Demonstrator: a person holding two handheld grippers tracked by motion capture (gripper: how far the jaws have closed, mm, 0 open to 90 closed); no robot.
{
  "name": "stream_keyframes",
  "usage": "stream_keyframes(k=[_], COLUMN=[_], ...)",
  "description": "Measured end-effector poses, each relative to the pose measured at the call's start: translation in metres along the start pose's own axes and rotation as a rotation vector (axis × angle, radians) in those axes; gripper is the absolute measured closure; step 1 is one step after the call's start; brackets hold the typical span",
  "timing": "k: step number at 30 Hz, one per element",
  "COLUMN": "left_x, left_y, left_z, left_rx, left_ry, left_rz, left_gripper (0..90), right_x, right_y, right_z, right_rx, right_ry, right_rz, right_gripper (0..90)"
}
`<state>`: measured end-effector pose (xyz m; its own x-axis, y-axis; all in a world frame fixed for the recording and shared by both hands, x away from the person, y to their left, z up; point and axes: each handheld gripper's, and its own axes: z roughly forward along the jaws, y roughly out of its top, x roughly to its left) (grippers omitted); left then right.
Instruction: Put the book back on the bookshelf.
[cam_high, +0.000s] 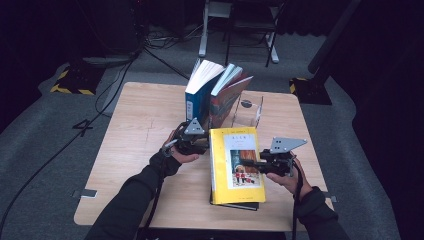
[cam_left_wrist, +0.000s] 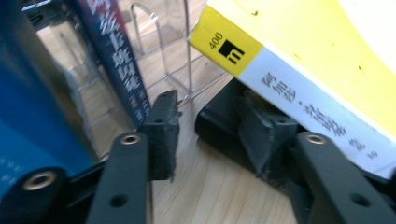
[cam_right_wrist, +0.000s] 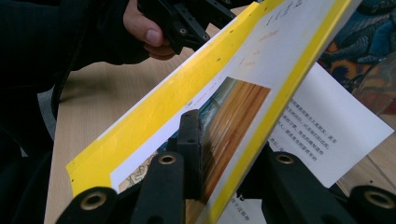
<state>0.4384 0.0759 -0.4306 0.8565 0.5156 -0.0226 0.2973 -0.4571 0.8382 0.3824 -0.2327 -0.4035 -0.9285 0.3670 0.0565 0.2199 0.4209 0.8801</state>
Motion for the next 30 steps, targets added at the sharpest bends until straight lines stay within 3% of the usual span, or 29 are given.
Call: stream_keyframes(k=[4, 8, 11, 15, 21, 30], left_x=[0.000, -0.001, -0.004, -0.002, -0.002, -0.002], left_y=[0.004, 0.012, 0.016, 0.017, 0.027, 0.057], left_z=[-0.002, -0.006, -0.005, -0.004, -0.008, -0.023], left_rx=[-0.015, -0.022, -0.024, -0.016, -0.028, -0.044], left_ry=[-0.029, -0.059, -0.071, -0.075, -0.073, -0.057], left_rz=[-0.005, 0.017, 0.024, 0.027, 0.042, 0.080], left_gripper=[68.7, 79.3, 81.5, 82.1, 87.5, 89.4], right_x=[0.000, -0.001, -0.002, -0.004, -0.009, -0.006], right_y=[0.002, 0.006, 0.011, 0.014, 0.017, 0.025], right_z=[-0.002, -0.002, -0.001, 0.000, 0.001, -0.004], right_rx=[-0.006, 0.004, 0.015, 0.036, 0.058, -0.008], right_ry=[-0.001, 0.014, 0.041, 0.027, 0.054, -0.041], right_rz=[0.004, 0.006, 0.013, 0.007, 0.006, -0.024], right_gripper=[75.0, 69.6, 63.8, 70.5, 75.9, 81.8])
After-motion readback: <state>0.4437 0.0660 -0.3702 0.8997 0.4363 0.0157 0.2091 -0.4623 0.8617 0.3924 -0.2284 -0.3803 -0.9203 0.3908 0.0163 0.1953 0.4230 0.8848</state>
